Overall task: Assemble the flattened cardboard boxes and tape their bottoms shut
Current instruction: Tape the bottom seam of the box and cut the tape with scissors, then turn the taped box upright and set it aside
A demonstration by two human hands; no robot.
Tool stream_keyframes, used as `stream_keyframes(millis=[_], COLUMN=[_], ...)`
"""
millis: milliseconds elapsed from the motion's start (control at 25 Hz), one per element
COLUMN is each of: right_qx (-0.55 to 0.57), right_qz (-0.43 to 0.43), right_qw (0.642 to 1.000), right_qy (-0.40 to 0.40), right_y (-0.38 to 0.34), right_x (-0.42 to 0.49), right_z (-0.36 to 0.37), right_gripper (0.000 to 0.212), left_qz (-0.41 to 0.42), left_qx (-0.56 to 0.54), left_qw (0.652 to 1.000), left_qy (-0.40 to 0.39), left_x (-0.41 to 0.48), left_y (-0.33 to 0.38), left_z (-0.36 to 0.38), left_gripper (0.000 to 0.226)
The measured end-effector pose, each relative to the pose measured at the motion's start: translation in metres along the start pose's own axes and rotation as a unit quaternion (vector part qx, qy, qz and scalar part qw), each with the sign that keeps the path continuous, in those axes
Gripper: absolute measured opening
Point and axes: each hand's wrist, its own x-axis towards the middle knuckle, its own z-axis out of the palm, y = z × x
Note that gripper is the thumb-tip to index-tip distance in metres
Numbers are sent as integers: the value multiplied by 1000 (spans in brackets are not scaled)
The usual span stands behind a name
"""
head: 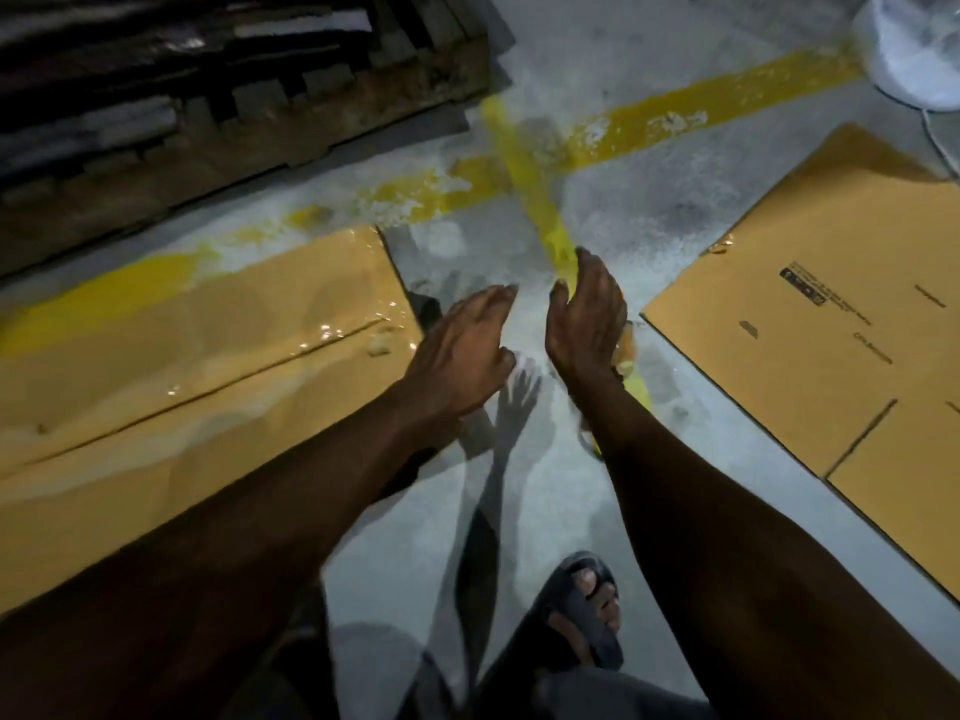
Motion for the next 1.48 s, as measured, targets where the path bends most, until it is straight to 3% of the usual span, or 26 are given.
stream_keyframes(millis=[120, 320, 480, 640, 760, 880, 1000, 1160, 1320, 1400, 1480], right_qx=[7, -45, -106, -233, -308, -262, -204, -114, 38, 83, 85], right_qz=[-130, -247, -303, -327, -250, -72, 46, 96, 83, 113, 157], right_qw=[991, 960, 931, 889, 902, 956, 974, 988, 995, 989, 984], right_qy=[-33, -125, -171, -222, -173, -110, -93, -44, 31, 47, 22], right_y=[-87, -199, -235, -223, -198, -185, -195, -211, -237, -237, -222], right_x=[-23, -84, -127, -134, -119, -97, -80, -75, -59, -56, -64], right_z=[1, 20, 62, 97, 119, 121, 117, 77, 4, -27, -46], right_gripper=[59, 64, 64, 64, 66, 68, 71, 69, 62, 56, 54], left_qz=[-6, -118, -223, -304, -400, -550, -621, -612, -490, -472, -523], left_qx=[92, 136, 102, 85, 44, -101, -197, -174, -260, -305, -311], left_qw=[996, 983, 968, 948, 913, 817, 732, 725, 733, 721, 700], left_qy=[9, 34, 57, 46, 67, 141, 198, 265, 393, 405, 374], left_x=[-36, -122, -205, -264, -291, -286, -267, -262, -263, -270, -281], left_y=[-55, -154, -239, -317, -361, -383, -388, -346, -310, -287, -265], left_z=[-72, -151, -156, -130, -105, -96, -109, -135, -172, -183, -174], left_gripper=[75, 76, 75, 74, 81, 93, 87, 75, 67, 56, 42])
